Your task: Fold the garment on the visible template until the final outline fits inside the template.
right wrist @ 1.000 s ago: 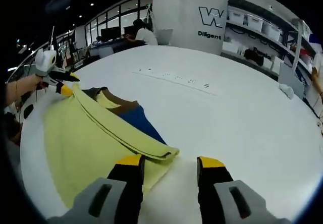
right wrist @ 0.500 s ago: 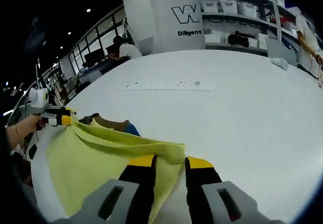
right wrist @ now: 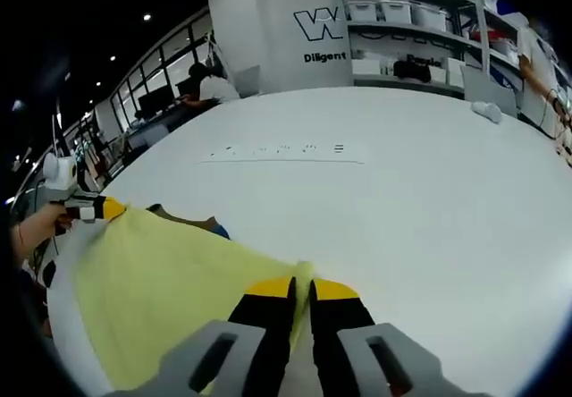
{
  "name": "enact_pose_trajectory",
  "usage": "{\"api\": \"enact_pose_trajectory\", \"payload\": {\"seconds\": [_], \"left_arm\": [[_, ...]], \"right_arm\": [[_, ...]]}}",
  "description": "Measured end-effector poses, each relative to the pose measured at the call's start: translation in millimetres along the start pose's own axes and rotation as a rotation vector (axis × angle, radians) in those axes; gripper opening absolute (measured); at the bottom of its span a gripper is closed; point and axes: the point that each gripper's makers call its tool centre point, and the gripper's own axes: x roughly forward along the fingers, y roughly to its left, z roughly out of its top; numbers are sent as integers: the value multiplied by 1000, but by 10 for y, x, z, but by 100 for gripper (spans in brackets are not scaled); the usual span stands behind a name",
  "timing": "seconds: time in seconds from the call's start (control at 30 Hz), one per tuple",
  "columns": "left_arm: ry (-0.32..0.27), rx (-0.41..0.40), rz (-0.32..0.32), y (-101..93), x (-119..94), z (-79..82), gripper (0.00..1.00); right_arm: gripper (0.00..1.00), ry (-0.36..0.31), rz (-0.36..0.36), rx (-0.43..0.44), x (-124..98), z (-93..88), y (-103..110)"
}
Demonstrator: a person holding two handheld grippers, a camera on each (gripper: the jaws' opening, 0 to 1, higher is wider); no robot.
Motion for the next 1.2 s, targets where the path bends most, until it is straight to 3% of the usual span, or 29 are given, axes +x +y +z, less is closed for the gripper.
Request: {"api": "enact_pose_trajectory", "payload": {"seconds": [0.1, 0.23, 0.4, 1.03, 1.2], "left_arm": [[-41, 33, 22, 24, -83, 122, 5], [-86, 43, 54, 85, -145, 235, 5], [-81, -32, 47, 127, -84, 157, 5], [-34, -36, 88, 199, 40, -24, 5], [-29, -12, 86, 175, 41, -26, 5]], "right_arm": [[0, -64, -7, 20, -79, 145, 5], [0, -147, -16, 123, -135, 294, -35], [0, -123, -20, 180, -52, 196, -101], [0, -94, -57, 157, 93, 100, -170], [0, -83, -71, 105, 106, 103, -136]]}}
